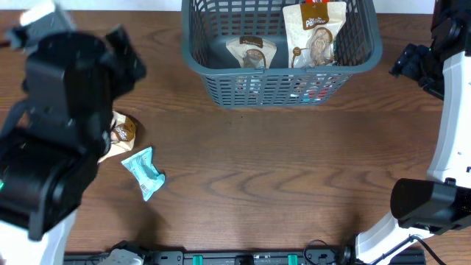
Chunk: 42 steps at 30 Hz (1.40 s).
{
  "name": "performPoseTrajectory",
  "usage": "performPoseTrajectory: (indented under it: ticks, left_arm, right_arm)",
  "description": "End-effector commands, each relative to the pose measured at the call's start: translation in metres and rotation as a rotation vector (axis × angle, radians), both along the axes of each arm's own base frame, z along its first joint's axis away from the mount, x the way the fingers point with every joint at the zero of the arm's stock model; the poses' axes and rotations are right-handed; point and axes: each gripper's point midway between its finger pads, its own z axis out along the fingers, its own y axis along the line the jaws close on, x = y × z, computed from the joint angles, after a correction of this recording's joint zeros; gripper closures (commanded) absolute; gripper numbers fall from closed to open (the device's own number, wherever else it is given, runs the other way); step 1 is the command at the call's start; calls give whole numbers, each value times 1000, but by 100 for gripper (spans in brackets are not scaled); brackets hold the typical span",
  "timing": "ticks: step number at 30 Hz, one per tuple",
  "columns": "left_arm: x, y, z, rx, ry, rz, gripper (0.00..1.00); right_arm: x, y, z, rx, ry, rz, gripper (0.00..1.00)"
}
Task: Pack container
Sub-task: 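Open the left gripper and move it to the remaining PanTree bag, then grasp the remaining PanTree bag beside the green wrapper with the left gripper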
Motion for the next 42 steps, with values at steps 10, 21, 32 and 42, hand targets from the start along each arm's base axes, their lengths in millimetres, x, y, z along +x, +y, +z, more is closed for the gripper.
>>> performPoseTrajectory:
  ticks: [10,21,32,42]
  left_arm:
    - [-52,92,-67,-367,-2,830,1]
    - [-26,91,-209,-928,374,1255,1]
    - [-8,96,-310,-1047,686,1437,1]
    - [-9,98,-357,-989,839,1528,1]
  right_arm:
    - [-2,-7,-1,-15,4,-31,1]
    - [-2,-7,-1,-15,4,-31,1]
    - [-2,-7,-1,-15,4,-31,1]
    - [-2,-7,-1,-15,4,-31,1]
